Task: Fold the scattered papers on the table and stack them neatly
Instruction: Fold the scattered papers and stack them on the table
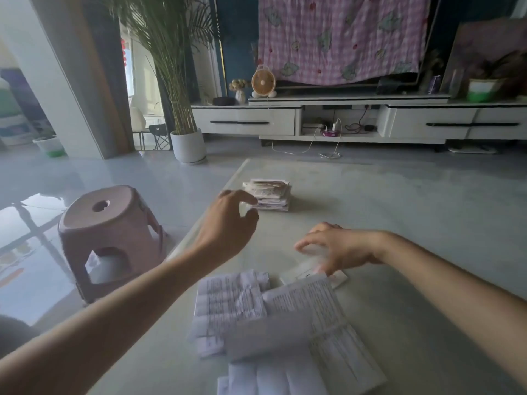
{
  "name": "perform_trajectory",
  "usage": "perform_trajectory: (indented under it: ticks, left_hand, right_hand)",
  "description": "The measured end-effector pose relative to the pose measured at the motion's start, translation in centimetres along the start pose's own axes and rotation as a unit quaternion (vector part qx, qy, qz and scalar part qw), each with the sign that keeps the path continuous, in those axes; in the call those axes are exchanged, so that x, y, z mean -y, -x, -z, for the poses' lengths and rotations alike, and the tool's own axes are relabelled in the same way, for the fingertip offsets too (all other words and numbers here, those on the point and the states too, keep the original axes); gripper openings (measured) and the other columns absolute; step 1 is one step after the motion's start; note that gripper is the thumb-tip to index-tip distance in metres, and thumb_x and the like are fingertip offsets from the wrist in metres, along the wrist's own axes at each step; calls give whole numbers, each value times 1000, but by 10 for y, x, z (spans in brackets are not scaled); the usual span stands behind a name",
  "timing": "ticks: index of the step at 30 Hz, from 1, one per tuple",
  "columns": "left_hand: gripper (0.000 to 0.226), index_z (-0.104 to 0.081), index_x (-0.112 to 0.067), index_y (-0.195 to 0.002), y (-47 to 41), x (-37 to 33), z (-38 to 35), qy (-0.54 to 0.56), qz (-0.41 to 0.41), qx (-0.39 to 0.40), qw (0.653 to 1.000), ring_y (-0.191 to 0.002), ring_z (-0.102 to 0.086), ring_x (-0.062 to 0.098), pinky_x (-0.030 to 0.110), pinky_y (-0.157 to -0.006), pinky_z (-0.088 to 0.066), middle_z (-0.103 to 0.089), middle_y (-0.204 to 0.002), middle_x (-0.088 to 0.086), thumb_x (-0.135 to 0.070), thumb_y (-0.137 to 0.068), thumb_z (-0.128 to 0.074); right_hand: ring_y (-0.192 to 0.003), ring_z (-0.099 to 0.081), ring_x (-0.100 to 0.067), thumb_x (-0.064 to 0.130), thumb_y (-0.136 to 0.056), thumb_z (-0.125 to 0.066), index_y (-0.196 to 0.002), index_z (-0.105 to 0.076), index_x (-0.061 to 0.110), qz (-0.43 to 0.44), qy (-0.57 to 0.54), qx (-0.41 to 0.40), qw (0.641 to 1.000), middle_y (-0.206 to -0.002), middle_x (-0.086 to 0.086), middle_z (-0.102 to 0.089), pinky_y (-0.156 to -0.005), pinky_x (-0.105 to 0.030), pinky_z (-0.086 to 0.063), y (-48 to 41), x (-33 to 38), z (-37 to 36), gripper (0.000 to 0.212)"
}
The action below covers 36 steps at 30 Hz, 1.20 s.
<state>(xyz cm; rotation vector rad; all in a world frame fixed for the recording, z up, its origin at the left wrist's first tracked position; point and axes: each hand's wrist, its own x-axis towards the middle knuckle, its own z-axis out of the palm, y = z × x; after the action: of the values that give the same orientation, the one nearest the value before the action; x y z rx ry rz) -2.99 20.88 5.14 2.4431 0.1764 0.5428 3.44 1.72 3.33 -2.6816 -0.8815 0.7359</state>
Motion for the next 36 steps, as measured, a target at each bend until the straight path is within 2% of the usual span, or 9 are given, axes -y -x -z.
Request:
perform_trajectory:
  ticks: [8,13,19,23,25,27,30,32,36]
  left_hand:
    - [20,-64,-23,-98,64,-35,12,150,63,3,987,-113,-56,21,24,-84,-40,-62,-116,6,-7,-90,-54]
    - [25,-64,-19,-91,102,-64,20,341,100,-63,933,-86,-60,10,27,-79,-47,-67,-98,1,2,-88,-50]
    - [25,-63,-20,-88,128,-90,-1,436,141,-42,888,-94,-63,18,31,-80,-52,-67,-96,3,1,-90,-50]
    - [20,-63,-16,-89,127,-82,-1,466,143,-26,873,-92,-64,20,27,-78,-53,-67,-96,7,-1,-91,-50]
    - [20,-64,-10,-92,129,-71,3,511,168,-30,843,-88,-66,20,24,-78,-55,-67,-96,11,2,-91,-48]
    - [17,-63,-3,-101,131,-63,8,566,187,-37,802,-86,-69,20,25,-83,-55,-69,-94,11,1,-90,-50]
    - [39,-57,-5,-117,131,-55,16,596,152,-29,788,-98,-67,17,29,-91,-51,-69,-104,9,-23,-83,-68]
    - [69,-55,-8,-122,132,-56,17,598,123,37,792,-107,-64,18,33,-94,-49,-67,-113,9,-46,-69,-76]
    - [24,-68,-8,-96,139,-59,22,664,111,23,739,-86,-70,19,28,-72,-56,-72,-94,11,-23,-85,-53]
  right_hand:
    - [-83,-48,-13,18,-80,-70,-109,-53,12,-71,-59,-105,990,-91,2,-49,-60,-15,-37,36,-21,-10,35]
    - [-59,-47,-10,5,-85,-64,-92,-58,7,-95,-315,-228,916,-73,-3,-53,-46,-9,-38,73,-46,-17,10]
    - [-120,-46,-26,48,-69,-75,-133,-36,8,-209,-112,-208,949,-131,-13,-42,-95,-32,-42,74,-23,-47,85]
    - [-114,-53,-26,43,-72,-73,-120,-50,9,-229,-123,-184,948,-125,-10,-53,-87,-29,-45,69,-16,-47,63]
    - [-101,-54,-25,36,-85,-61,-92,-57,12,-214,-124,-224,943,-109,-12,-57,-67,-26,-41,69,-14,-48,25]
    - [-80,-47,-20,27,-92,-52,-65,-44,15,-173,-239,-299,908,-81,-10,-51,-53,-26,-29,74,-14,-46,30]
    - [-62,-37,-14,25,-91,-56,-75,-47,10,-20,-444,-365,818,-65,-4,-37,-55,-26,-28,107,13,-33,25]
    - [-61,-38,-14,26,-91,-57,-77,-50,3,94,-423,-345,833,-68,-7,-39,-59,-27,-32,126,47,-31,28]
    - [-72,-58,-19,36,-91,-53,-90,-65,4,189,-379,-244,872,-79,-8,-65,-69,-29,-47,130,90,-45,34]
